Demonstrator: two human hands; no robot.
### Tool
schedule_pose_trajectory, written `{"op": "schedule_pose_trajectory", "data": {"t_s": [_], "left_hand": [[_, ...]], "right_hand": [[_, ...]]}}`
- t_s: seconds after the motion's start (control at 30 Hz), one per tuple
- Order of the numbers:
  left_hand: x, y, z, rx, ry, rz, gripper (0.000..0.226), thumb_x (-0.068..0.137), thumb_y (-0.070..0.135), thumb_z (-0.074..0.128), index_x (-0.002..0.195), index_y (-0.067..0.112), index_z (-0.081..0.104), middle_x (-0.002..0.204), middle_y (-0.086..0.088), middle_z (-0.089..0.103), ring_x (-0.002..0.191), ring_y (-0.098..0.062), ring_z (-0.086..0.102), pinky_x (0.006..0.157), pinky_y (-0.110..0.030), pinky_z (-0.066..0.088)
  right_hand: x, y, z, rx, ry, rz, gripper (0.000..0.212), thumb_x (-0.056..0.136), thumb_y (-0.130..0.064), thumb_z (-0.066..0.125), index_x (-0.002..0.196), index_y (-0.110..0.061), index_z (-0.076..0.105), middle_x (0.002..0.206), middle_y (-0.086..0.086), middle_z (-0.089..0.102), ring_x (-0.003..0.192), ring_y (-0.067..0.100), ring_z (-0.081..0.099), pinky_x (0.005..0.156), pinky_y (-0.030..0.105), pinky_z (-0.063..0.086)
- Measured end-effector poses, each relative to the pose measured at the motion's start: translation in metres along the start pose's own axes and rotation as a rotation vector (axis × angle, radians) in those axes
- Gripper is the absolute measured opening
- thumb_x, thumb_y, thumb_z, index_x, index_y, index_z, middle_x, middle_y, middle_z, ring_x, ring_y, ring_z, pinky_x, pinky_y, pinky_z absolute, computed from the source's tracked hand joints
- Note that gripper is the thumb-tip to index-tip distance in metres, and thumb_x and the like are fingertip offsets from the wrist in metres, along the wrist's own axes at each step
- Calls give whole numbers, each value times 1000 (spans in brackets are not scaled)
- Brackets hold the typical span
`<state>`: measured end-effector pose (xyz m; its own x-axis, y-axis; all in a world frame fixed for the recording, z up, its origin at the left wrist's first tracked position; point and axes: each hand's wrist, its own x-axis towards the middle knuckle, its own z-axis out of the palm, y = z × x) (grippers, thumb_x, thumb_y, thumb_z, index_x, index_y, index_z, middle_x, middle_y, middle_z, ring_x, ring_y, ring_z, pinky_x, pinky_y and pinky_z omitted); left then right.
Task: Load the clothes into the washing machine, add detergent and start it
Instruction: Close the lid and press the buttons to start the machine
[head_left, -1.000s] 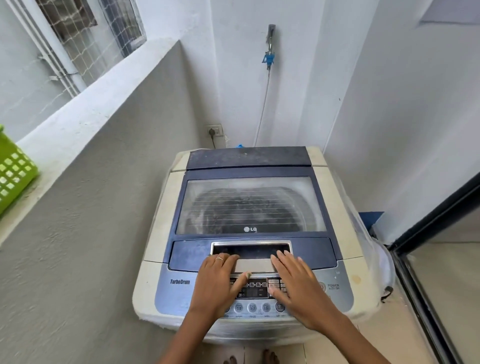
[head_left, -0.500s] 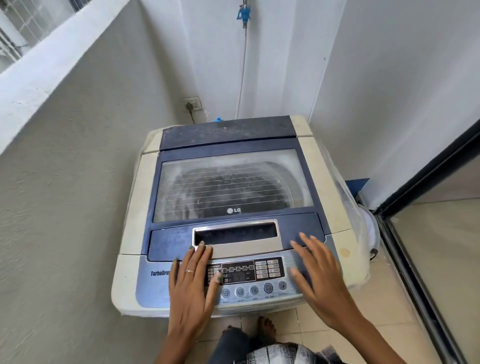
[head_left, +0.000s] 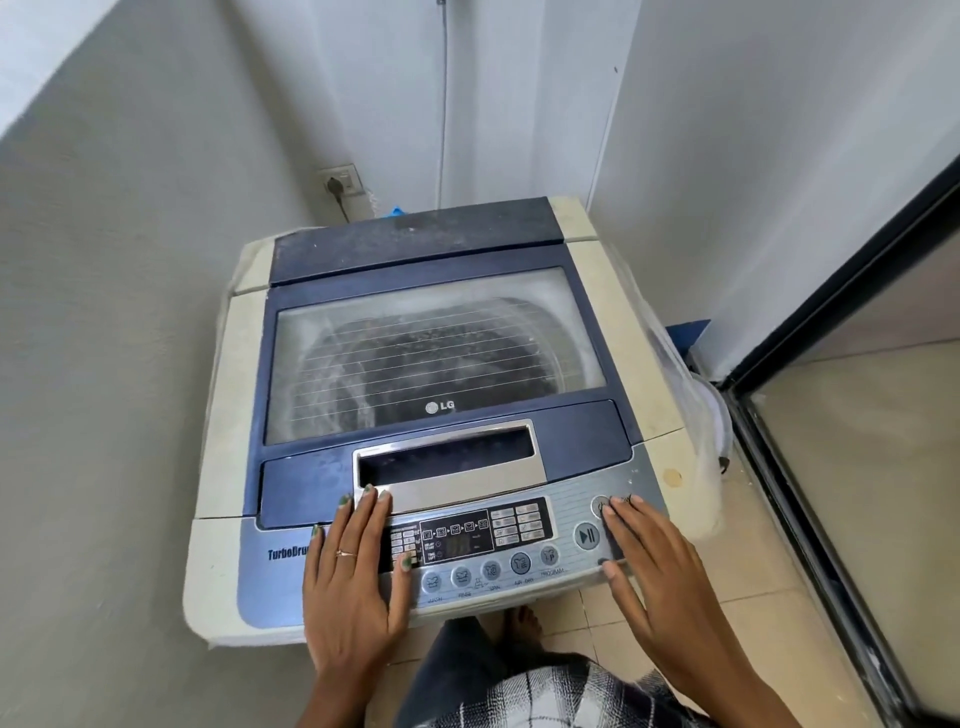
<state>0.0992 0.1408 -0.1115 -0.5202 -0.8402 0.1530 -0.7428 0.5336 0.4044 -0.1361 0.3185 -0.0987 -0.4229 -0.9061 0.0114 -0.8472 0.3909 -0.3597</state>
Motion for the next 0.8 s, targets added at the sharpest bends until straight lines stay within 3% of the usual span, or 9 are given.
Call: {"op": "schedule_pose_trajectory", "data": {"t_s": [0.17, 0.3, 0.5, 0.6, 0.7, 0.8], "left_hand": [[0, 1, 0, -1, 15, 5, 57, 88, 37, 35, 139, 13, 47, 144, -5, 48, 138, -21, 33, 118, -31, 12], [0, 1, 0, -8, 16, -4, 56, 88, 36, 36, 140, 15, 45, 144, -4, 47, 138, -21, 33, 118, -30, 11], [0, 2, 1, -11, 19, -19, 56, 88, 35, 35, 140, 16, 44, 144, -3, 47, 138, -21, 33, 118, -31, 11], [0, 2, 1, -8, 19, -18, 56, 88, 35, 35, 139, 15, 46, 144, -3, 47, 138, -21, 34, 119, -31, 11], [-1, 3, 0, -12, 24, -22, 55, 88, 34, 36, 139, 14, 47, 144, -4, 48, 138, -21, 34, 118, -31, 11], [-1, 3, -1, -14, 29, -18, 55, 88, 34, 36, 138, 14, 48, 143, -4, 48, 138, -21, 34, 118, -30, 11]], "right_hand": [[3, -3, -1, -82, 54, -22, 52, 101, -39, 16, 135, -11, 43, 137, 1, 47, 130, 17, 37, 103, 29, 27], [7, -6, -3, -186, 119, -47, 48, 89, -29, 36, 120, -5, 63, 121, 7, 63, 117, 21, 45, 98, 35, 33], [11, -9, -7, -264, 125, -84, 48, 80, -27, 39, 112, -4, 67, 113, 6, 66, 107, 25, 54, 96, 39, 42], [12, -8, -6, -274, 124, -82, 49, 79, -28, 38, 112, -5, 67, 113, 6, 66, 108, 23, 52, 97, 38, 41], [13, -9, -6, -267, 134, -76, 50, 78, -28, 38, 111, -5, 68, 113, 5, 66, 110, 22, 49, 92, 41, 51], [11, -8, -7, -250, 118, -66, 52, 77, -28, 37, 114, -6, 66, 116, 4, 65, 112, 21, 47, 90, 41, 52]]}}
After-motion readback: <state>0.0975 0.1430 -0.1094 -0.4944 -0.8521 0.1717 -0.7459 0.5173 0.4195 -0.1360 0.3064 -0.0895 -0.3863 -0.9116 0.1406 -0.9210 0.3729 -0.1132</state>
